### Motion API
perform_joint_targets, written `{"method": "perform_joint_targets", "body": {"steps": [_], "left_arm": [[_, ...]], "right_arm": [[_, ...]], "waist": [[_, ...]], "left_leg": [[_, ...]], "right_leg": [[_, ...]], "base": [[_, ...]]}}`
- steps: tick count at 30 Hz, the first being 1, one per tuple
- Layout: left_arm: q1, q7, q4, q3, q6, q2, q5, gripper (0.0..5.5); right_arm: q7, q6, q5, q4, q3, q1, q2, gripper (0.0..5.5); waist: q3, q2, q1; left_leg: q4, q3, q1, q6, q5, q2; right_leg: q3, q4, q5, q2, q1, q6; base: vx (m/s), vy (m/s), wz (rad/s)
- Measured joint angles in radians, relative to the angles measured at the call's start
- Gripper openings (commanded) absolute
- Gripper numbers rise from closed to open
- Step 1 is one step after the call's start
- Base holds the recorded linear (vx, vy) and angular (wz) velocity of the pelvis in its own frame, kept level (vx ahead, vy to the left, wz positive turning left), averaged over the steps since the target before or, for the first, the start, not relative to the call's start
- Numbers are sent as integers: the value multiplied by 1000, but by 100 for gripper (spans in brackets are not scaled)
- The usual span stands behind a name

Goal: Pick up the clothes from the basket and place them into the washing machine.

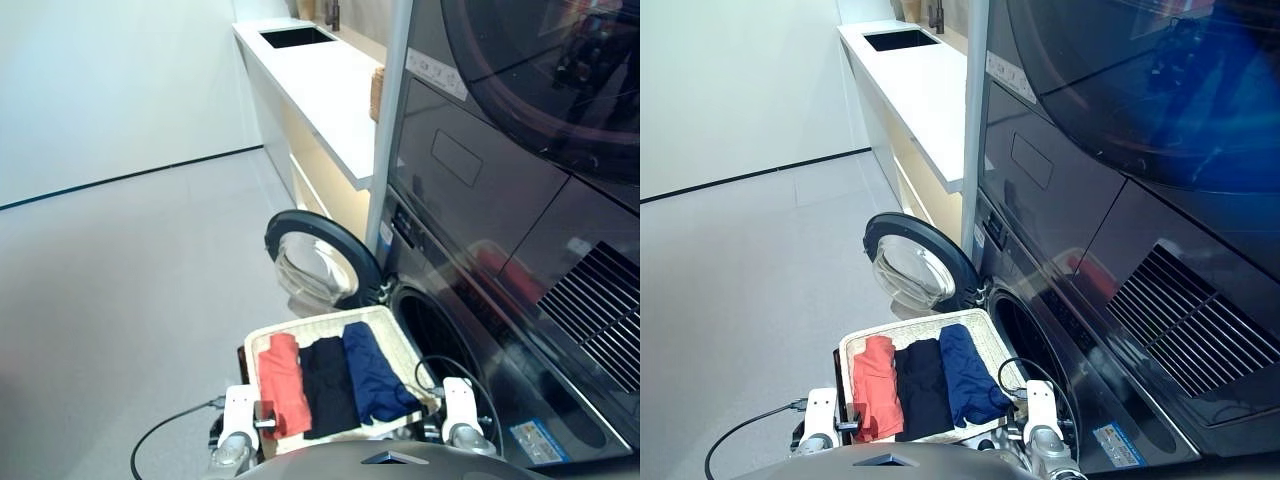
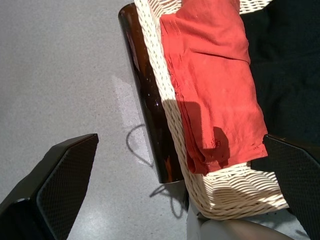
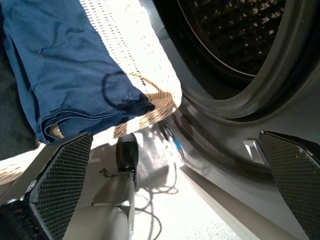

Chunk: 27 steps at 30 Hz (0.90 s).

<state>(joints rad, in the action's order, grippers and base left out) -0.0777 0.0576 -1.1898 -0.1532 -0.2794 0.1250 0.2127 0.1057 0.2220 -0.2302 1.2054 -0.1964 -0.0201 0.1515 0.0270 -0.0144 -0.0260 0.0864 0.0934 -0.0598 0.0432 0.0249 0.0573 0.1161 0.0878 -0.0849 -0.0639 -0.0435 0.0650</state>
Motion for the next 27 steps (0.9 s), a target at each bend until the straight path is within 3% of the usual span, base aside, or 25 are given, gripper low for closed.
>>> {"method": "perform_joint_targets", "body": {"steps": [27], "left_arm": [[7, 2, 0, -1, 0, -1, -3, 550]], "right_arm": [[1, 0, 0, -9, -13, 1, 0, 550]], "waist": [[-9, 2, 0]], "left_leg": [[0, -1, 12, 0, 0, 0]], "right_leg": [[-1, 1, 0, 0, 14, 0]], "base": [[0, 0, 0]]}}
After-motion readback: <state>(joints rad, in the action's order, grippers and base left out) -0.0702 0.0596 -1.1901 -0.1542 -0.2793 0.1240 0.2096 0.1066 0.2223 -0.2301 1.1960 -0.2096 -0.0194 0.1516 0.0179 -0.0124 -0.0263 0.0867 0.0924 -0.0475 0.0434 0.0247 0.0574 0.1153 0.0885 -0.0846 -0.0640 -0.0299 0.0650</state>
